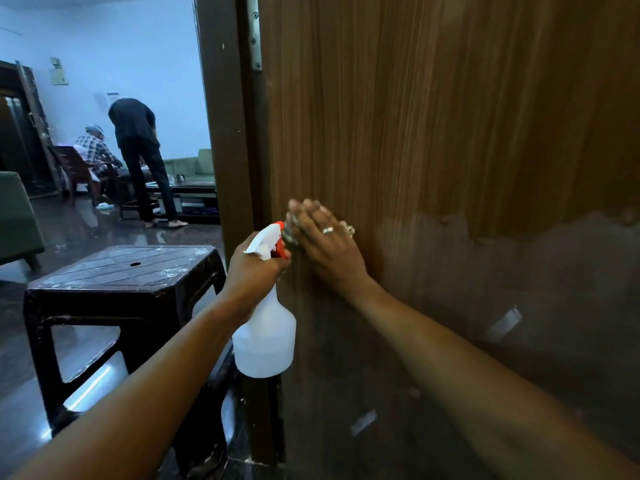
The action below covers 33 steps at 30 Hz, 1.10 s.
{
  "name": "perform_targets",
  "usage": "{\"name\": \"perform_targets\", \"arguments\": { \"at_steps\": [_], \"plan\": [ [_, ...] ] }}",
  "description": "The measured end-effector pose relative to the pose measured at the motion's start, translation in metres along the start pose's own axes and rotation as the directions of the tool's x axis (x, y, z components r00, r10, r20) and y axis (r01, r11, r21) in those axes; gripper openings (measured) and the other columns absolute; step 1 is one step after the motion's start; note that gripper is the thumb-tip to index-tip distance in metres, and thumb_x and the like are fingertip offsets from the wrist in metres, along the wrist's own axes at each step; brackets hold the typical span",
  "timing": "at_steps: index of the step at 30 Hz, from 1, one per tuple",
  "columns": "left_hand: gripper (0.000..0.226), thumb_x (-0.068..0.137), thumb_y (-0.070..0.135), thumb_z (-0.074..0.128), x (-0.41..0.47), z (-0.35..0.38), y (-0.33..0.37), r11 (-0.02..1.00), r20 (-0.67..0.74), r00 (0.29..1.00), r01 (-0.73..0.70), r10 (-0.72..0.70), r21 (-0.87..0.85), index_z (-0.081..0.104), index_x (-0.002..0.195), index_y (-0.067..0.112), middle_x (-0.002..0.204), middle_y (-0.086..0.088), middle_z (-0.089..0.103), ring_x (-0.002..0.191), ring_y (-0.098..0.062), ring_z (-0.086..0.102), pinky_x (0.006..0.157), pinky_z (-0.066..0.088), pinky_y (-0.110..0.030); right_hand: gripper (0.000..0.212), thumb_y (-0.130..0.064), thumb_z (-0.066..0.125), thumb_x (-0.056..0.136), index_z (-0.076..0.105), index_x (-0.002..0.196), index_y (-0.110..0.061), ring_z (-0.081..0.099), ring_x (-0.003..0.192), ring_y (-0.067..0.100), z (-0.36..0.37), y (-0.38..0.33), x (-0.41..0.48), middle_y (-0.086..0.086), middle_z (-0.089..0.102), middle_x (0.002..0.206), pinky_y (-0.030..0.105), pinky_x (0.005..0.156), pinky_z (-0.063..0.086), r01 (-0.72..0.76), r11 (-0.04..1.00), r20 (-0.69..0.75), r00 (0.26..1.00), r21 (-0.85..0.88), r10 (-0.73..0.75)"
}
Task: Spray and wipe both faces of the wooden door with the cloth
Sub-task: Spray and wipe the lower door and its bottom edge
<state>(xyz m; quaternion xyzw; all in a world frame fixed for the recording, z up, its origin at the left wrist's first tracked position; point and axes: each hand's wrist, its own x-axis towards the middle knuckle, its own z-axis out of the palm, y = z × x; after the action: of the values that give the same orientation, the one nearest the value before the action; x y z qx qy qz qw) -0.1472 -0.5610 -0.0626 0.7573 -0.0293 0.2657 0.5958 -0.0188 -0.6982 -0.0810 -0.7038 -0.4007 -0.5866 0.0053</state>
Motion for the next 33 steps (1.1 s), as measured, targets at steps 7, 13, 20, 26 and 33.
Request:
{"name": "perform_targets", "arguments": {
  "at_steps": [7, 13, 20, 26, 33],
  "plan": [
    [0.046, 0.084, 0.002, 0.061, -0.013, 0.034, 0.003, 0.999, 0.056, 0.998, 0.039, -0.038, -0.006, 0.049, 0.120, 0.029, 0.103, -0.007, 0.065, 0.094, -0.019, 0.064, 0.060, 0.049, -0.014, 0.051, -0.008, 0.047, 0.100, 0.035, 0.150, -0.012, 0.032, 0.144, 0.035, -0.044, 0.033, -0.127, 0.015, 0.034, 0.155, 0.055, 0.114, 0.031, -0.272, 0.961, 0.022, 0.962, -0.045, 0.273],
    [0.051, 0.084, 0.004, 0.063, -0.017, 0.059, 0.004, 0.997, 0.064, 0.996, 0.071, -0.070, -0.016, 0.048, 0.129, 0.024, 0.107, -0.005, 0.063, 0.094, -0.020, 0.063, 0.054, 0.049, -0.010, 0.052, -0.006, 0.049, 0.098, 0.039, 0.149, -0.010, 0.030, 0.144, 0.037, -0.062, 0.068, -0.048, 0.017, 0.035, 0.155, 0.048, 0.118, 0.027, -0.520, 0.853, -0.183, 0.844, -0.050, 0.504],
    [0.048, 0.084, 0.001, 0.062, -0.023, 0.080, 0.011, 0.999, 0.109, 0.994, 0.031, -0.029, -0.016, 0.048, 0.115, 0.034, 0.102, -0.002, 0.064, 0.092, -0.017, 0.063, 0.060, 0.048, -0.013, 0.047, -0.008, 0.037, 0.103, 0.039, 0.150, -0.011, 0.024, 0.148, 0.031, -0.059, 0.053, -0.140, 0.012, 0.030, 0.159, 0.049, 0.117, 0.029, -0.172, 0.984, 0.121, 0.977, -0.050, 0.177],
    [0.043, 0.083, 0.005, 0.065, -0.025, 0.096, 0.007, 0.999, 0.120, 0.992, 0.032, -0.029, -0.025, 0.050, 0.112, 0.033, 0.103, -0.002, 0.065, 0.093, -0.020, 0.064, 0.067, 0.054, -0.019, 0.053, -0.012, 0.040, 0.099, 0.034, 0.152, -0.008, 0.021, 0.147, 0.035, -0.095, 0.100, -0.126, 0.015, 0.026, 0.159, 0.050, 0.118, 0.026, -0.646, 0.757, -0.083, 0.763, -0.094, 0.641],
    [0.052, 0.085, 0.005, 0.062, -0.023, 0.112, 0.015, 1.000, 0.160, 0.987, -0.003, 0.008, -0.028, 0.051, 0.130, 0.029, 0.106, -0.002, 0.065, 0.096, -0.019, 0.063, 0.069, 0.053, -0.018, 0.053, -0.010, 0.047, 0.098, 0.037, 0.150, -0.006, 0.022, 0.148, 0.035, -0.074, 0.080, -0.107, 0.015, 0.030, 0.158, 0.045, 0.121, 0.018, -0.394, 0.914, 0.030, 0.917, -0.099, 0.398]
  ]
}}
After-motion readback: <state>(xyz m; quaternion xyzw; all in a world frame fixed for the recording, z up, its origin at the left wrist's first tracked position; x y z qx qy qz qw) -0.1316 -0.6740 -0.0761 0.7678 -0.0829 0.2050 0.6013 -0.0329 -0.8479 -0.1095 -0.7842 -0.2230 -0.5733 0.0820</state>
